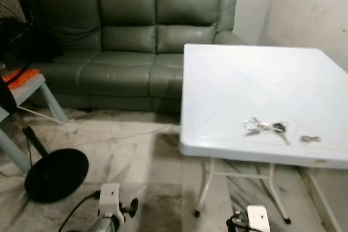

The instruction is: Hang keys on a hook

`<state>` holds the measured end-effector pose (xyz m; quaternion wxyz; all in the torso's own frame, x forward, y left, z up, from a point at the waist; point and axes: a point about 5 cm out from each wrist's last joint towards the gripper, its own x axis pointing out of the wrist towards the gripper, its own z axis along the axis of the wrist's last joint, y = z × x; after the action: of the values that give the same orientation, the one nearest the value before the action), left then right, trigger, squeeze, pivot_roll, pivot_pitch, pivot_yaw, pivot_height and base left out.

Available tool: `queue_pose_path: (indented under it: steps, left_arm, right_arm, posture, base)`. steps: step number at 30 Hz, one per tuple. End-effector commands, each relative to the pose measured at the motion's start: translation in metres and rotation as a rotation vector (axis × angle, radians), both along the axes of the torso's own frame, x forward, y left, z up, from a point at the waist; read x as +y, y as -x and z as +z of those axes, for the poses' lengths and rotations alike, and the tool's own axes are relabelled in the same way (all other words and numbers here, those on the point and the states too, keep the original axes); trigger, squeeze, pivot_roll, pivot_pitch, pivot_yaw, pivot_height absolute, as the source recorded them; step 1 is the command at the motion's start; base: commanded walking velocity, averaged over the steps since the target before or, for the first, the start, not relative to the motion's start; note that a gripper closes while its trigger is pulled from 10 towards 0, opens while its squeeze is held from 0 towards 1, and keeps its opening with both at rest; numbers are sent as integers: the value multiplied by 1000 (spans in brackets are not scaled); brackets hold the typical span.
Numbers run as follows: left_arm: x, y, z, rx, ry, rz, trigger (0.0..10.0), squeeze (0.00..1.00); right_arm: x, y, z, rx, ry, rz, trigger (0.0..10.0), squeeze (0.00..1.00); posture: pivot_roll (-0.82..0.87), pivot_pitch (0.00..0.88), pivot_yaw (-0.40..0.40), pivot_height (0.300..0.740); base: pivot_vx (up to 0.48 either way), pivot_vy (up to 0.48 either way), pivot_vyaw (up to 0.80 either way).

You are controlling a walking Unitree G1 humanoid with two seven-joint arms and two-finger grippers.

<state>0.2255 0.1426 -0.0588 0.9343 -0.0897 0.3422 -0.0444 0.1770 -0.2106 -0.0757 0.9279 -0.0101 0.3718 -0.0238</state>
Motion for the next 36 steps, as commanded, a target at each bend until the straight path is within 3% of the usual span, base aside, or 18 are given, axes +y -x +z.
queue_pose_path:
  steps: [1,7,28,36]
  left_arm:
    - [10,-1,0,2,-20,19,10000,0]
    - [9,-1,1,2,-19,21,10000,0]
    - [11,-6,4,-23,-26,74,10000,0]
    - [5,-24,21,-153,8,25,10000,0]
  right_arm:
    - [4,-6,2,-15,-4,8,10000,0]
    - [3,-6,3,-15,-2,12,10000,0]
    - [2,-10,6,-41,4,16,10000,0]
    - [0,-36,26,-209,-16,33,10000,0]
  posture:
    - [3,0,-43,740]
    - [3,0,-47,740]
    - [4,0,-48,740]
    - [4,14,-45,740]
  base:
    - [0,-435,0]
    - [0,-437,0]
    - [0,0,0]
    - [0,0,0]
